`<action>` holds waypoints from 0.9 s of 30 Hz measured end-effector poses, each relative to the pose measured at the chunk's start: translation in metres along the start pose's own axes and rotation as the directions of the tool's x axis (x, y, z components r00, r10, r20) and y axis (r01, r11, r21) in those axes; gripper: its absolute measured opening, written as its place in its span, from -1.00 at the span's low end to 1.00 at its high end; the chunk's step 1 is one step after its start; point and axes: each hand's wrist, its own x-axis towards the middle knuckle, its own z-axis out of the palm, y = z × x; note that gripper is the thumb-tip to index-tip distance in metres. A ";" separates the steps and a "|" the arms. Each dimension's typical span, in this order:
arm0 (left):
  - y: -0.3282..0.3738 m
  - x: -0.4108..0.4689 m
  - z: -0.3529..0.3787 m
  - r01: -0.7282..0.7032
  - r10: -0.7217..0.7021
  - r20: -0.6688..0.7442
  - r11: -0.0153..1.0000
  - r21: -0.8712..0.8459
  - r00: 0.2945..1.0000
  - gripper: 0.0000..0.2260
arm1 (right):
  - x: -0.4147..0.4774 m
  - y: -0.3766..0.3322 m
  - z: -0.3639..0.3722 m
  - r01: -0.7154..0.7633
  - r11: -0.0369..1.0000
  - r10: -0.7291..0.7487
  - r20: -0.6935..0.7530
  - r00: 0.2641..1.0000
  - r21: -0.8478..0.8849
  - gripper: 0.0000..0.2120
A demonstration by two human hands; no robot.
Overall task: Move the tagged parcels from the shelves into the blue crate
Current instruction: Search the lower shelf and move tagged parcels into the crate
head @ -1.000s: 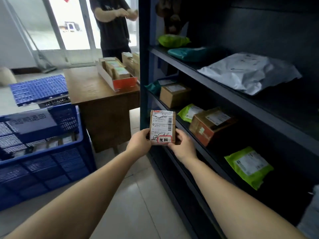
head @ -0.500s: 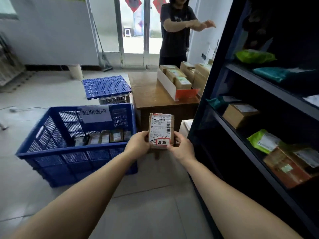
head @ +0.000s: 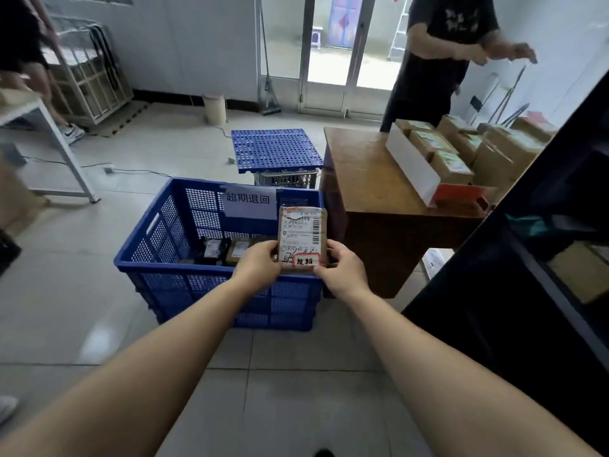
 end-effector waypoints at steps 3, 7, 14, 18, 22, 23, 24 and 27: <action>-0.019 0.027 -0.016 0.043 -0.044 -0.027 0.999 -0.024 0.999 -0.66 | 0.035 -0.009 0.023 0.024 1.000 -0.023 0.040 0.999 -0.005 -0.51; -0.037 0.071 -0.037 0.081 -0.083 -0.057 0.996 -0.031 0.995 -0.69 | 0.088 -0.021 0.048 0.040 0.999 -0.039 0.101 0.994 -0.016 -0.50; -0.069 0.145 -0.072 0.177 -0.178 -0.101 0.984 -0.015 0.979 -0.68 | 0.176 -0.043 0.091 0.062 0.997 -0.050 0.206 0.977 -0.051 -0.53; -0.098 0.182 -0.087 0.220 -0.220 -0.089 0.975 -0.016 0.971 -0.68 | 0.214 -0.053 0.123 0.030 0.998 -0.015 0.247 0.969 -0.057 -0.53; -0.133 0.221 -0.104 0.247 -0.248 -0.061 0.969 -0.012 0.967 -0.69 | 0.250 -0.061 0.160 -0.022 0.997 0.043 0.261 0.964 -0.081 -0.55; -0.141 0.230 -0.109 0.250 -0.251 -0.045 0.968 -0.011 0.967 -0.70 | 0.259 -0.063 0.170 -0.037 0.995 0.061 0.256 0.965 -0.094 -0.57; -0.149 0.240 -0.113 0.254 -0.255 -0.026 0.967 -0.014 0.967 -0.70 | 0.267 -0.066 0.180 -0.053 0.993 0.078 0.249 0.965 -0.105 -0.58; -0.173 0.268 -0.125 0.275 -0.275 0.020 0.961 -0.029 0.961 -0.69 | 0.290 -0.072 0.207 -0.114 0.985 0.141 0.234 0.962 -0.128 -0.57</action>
